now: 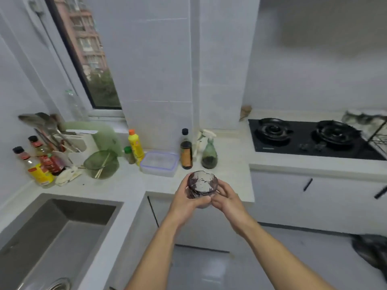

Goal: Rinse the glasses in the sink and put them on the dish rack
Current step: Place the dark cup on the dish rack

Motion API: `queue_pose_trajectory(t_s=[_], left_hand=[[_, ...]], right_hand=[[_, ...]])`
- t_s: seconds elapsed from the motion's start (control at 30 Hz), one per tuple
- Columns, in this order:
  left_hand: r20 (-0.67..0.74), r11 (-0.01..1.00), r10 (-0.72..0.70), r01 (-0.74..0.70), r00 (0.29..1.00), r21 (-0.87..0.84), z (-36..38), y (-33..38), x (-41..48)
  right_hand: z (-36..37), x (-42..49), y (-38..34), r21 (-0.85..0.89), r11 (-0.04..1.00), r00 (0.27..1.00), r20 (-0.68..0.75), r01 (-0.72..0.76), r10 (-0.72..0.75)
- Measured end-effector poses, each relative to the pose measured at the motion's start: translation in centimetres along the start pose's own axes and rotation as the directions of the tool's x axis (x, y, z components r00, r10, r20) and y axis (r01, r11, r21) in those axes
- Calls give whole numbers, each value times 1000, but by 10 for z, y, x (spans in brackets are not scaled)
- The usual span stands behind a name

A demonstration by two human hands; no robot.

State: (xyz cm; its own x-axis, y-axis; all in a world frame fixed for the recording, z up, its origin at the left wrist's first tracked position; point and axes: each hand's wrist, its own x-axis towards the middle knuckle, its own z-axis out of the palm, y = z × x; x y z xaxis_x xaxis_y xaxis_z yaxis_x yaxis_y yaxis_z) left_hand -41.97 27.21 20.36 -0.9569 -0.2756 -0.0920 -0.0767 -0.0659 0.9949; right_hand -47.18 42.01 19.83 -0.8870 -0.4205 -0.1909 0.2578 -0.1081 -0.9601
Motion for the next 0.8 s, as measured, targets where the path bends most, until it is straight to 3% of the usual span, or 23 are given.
queue_pose_trajectory(t_s=[0.33, 0.5, 0.8], left_hand=[[254, 998, -44, 32, 966, 52, 217, 6, 39], [399, 996, -78, 52, 914, 76, 316, 8, 72], [598, 997, -65, 31, 799, 68, 477, 6, 155]], right_hand=[[-215, -40, -48, -16, 998, 961, -269, 68, -70], [-304, -45, -68, -26, 996, 891, -446, 88, -90], [-447, -16, -109, -39, 994, 769, -631, 99, -101]])
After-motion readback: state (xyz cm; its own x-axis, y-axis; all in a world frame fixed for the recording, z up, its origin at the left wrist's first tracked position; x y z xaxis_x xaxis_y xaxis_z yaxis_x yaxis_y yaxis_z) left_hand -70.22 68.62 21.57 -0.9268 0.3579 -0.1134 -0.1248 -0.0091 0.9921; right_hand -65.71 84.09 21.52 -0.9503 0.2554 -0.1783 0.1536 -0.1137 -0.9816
